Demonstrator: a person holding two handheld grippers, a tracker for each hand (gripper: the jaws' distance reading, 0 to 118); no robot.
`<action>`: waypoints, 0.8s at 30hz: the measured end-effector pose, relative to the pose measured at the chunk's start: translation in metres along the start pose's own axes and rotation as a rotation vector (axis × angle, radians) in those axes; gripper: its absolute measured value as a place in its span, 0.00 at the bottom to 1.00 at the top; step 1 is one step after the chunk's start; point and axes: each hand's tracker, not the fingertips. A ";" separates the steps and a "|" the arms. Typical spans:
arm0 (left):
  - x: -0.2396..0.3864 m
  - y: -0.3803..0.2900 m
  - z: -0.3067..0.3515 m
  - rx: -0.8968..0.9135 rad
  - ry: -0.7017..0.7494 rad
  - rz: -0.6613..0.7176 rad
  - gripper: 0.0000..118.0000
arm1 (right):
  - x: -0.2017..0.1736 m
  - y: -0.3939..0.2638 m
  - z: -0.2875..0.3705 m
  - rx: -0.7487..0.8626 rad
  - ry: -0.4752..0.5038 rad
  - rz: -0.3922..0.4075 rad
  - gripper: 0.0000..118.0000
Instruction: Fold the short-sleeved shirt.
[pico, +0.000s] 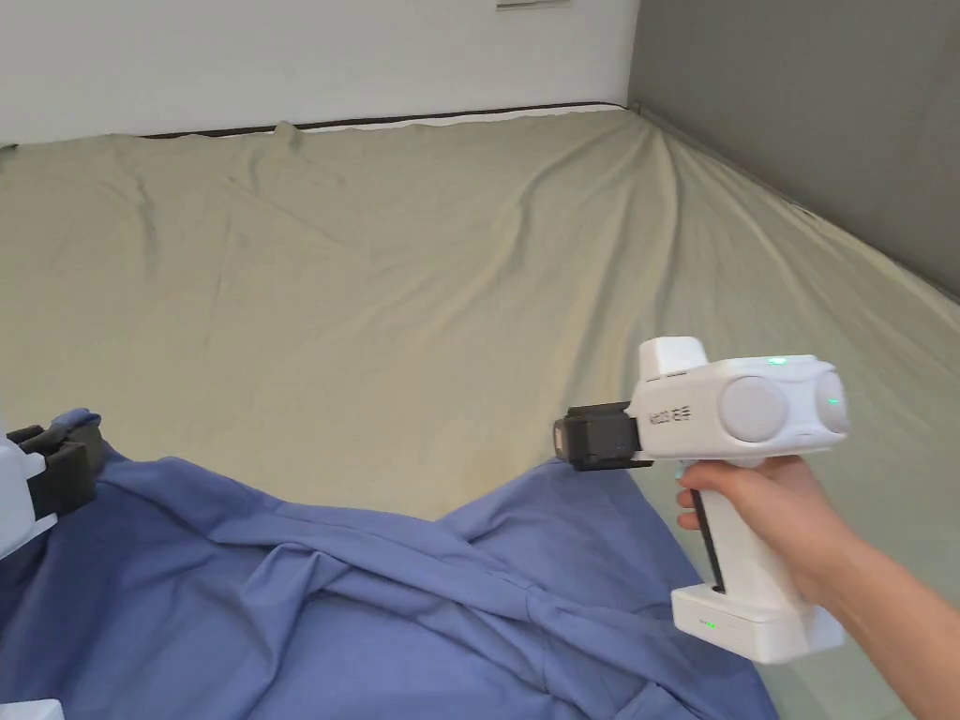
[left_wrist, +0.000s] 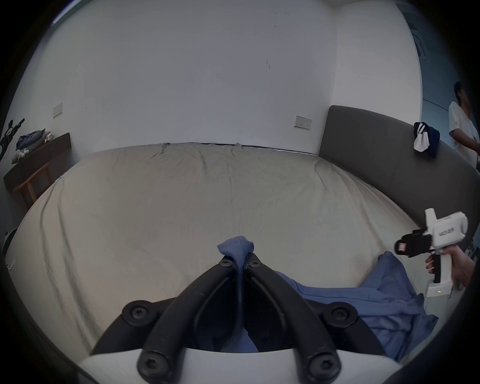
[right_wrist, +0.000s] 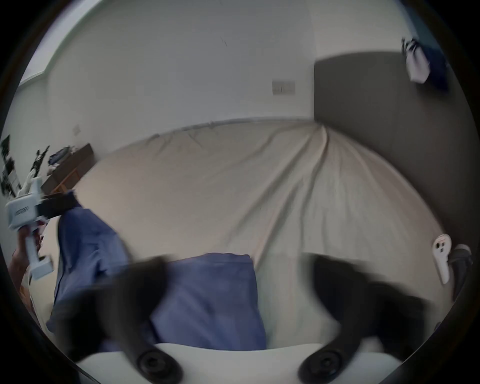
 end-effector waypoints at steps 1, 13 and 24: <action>0.000 0.000 0.000 -0.001 0.001 0.001 0.00 | -0.002 0.000 -0.012 -0.021 -0.008 0.000 0.92; -0.004 -0.004 -0.009 -0.013 0.000 0.042 0.00 | -0.036 -0.004 -0.039 -0.115 -0.163 0.071 0.79; -0.003 -0.007 0.013 -0.005 0.024 0.054 0.00 | -0.057 -0.011 0.000 -0.029 -0.122 0.161 0.03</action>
